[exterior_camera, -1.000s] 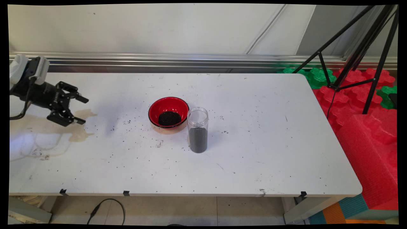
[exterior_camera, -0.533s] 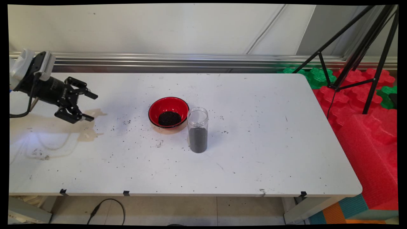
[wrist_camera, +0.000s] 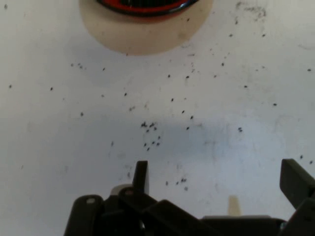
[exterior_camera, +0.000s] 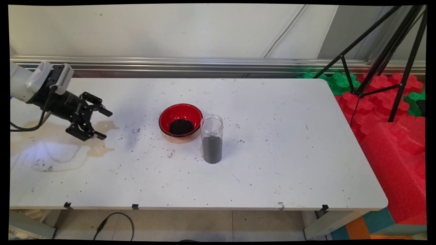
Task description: Pick up the black seasoning powder from the table
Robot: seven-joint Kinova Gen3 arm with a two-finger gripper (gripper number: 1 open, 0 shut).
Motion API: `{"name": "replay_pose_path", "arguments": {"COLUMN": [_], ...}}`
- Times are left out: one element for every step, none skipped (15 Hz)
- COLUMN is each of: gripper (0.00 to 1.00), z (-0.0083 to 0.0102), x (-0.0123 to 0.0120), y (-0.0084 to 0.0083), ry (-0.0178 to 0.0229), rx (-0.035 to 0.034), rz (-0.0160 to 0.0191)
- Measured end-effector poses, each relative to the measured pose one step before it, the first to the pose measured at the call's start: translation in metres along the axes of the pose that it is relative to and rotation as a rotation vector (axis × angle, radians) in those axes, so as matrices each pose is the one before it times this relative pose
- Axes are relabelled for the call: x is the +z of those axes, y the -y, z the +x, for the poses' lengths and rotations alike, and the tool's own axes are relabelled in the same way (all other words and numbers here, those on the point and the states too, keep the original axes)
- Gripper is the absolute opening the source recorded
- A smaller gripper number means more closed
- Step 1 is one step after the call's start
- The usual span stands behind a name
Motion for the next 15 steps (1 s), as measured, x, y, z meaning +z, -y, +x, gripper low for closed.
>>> {"name": "replay_pose_path", "arguments": {"gripper": [1.00,1.00,1.00,1.00,1.00,1.00,1.00,1.00,1.00,1.00,1.00,1.00,1.00,1.00,1.00], "z": [0.00350,0.00383,0.00290,0.00502,0.00374,0.00611,0.00691,0.00661,0.00530,0.00592,0.00550,0.00446,0.00485,0.00462,0.00362], "x": [0.00104,0.00011,-0.00015,-0.00087,-0.00091,-0.00189,-0.00181,-0.00142,-0.00089,-0.00063,-0.00021,-0.00013,0.00037,0.00069,0.00085], "y": [-0.00040,-0.00013,-0.00004,0.00027,0.00021,0.00011,0.00032,0.00031,0.00037,0.00050,0.00078,0.00077,0.00114,0.00129,0.00104], "ry": [-0.00763,-0.00823,-0.00597,-0.00994,-0.00720,-0.01119,-0.01296,-0.01345,-0.01101,-0.01261,-0.01215,-0.01004,-0.01078,-0.01047,-0.00848], "rx": [0.01255,0.01339,0.01007,0.01656,0.01189,0.01884,0.02082,0.01811,0.01437,0.01489,0.01330,0.01048,0.01066,0.00978,0.00676], "rz": [-0.00632,-0.00254,-0.00104,0.00076,0.00156,0.00297,0.00170,-0.00063,-0.00141,-0.00299,-0.00346,-0.00230,-0.00394,-0.00449,-0.00469]}}
